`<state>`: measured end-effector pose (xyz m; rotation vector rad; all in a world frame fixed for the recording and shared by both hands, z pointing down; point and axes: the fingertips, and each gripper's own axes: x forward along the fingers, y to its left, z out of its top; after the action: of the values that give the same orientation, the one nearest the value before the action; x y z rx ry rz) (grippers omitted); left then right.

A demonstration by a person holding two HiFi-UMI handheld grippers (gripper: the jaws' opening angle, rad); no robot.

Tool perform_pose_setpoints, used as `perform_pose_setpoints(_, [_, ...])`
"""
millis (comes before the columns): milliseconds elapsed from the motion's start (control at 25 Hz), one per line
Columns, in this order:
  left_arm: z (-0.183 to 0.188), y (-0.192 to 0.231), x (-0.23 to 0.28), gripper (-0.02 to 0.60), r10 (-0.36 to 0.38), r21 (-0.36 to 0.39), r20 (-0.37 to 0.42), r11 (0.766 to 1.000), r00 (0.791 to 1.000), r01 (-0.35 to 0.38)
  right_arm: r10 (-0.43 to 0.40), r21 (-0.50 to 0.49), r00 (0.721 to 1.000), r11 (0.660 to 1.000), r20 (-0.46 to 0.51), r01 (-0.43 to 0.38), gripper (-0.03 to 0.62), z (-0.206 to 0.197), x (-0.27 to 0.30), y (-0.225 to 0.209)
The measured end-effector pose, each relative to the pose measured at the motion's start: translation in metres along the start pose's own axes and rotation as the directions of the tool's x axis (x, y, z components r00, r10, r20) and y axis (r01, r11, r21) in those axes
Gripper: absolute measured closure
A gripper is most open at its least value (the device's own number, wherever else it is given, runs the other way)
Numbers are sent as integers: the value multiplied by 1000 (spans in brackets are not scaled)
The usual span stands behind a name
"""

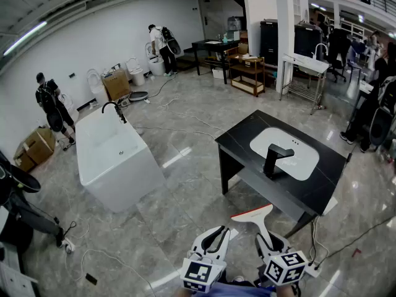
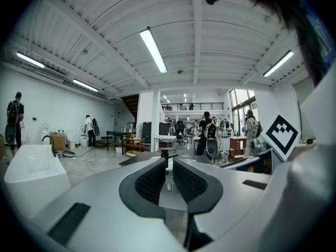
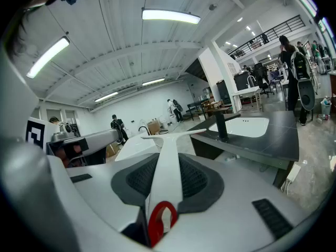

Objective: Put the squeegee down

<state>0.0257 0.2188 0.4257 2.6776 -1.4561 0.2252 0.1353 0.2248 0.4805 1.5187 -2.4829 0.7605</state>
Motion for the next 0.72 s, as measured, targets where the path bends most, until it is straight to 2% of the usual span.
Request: perform_pose_setpoints(720, [-8, 8, 2, 541, 46, -15, -30, 999, 998, -47, 6, 36, 1000, 999, -7, -6, 480, -1, 7, -11])
